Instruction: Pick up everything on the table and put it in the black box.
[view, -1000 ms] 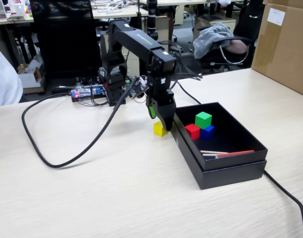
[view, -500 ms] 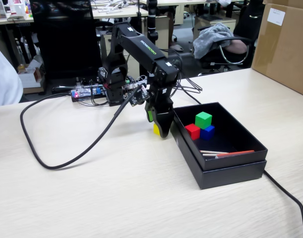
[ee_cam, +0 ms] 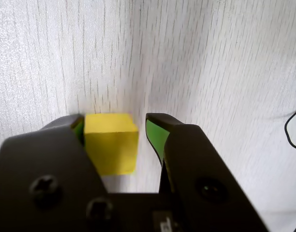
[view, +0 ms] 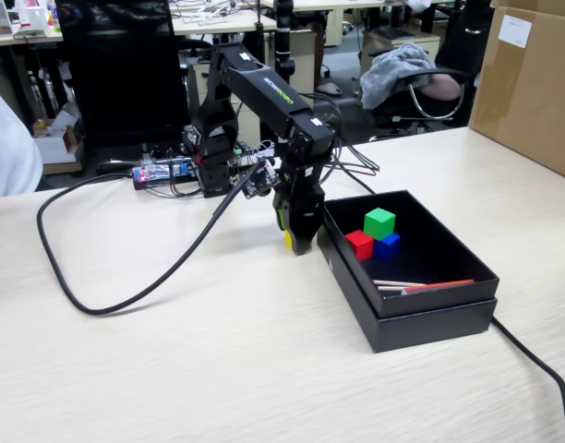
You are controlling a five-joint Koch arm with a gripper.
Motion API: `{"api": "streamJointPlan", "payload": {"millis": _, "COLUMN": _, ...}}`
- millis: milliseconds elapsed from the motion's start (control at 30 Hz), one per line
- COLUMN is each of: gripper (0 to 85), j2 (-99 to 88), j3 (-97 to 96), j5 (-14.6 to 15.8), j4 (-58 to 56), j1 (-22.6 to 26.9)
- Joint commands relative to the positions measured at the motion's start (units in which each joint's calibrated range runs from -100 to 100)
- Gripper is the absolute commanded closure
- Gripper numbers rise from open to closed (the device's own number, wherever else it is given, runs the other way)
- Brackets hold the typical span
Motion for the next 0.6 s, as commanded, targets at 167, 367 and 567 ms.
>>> {"api": "streamJointPlan", "payload": {"millis": 167, "gripper": 69.3, "j2": -1.7, "j3": 2.6, "j5": 0.4, "j4": 0.0, "j1": 0.0}}
{"api": "streamJointPlan", "payload": {"millis": 367, "gripper": 69.3, "j2": -16.1, "j3": 4.7, "j5": -0.2, "j4": -2.1, "j1": -2.2}}
{"api": "streamJointPlan", "payload": {"millis": 567, "gripper": 69.3, "j2": -30.5, "j3": 13.3, "j5": -1.5, "j4": -3.2, "j1": -3.9}}
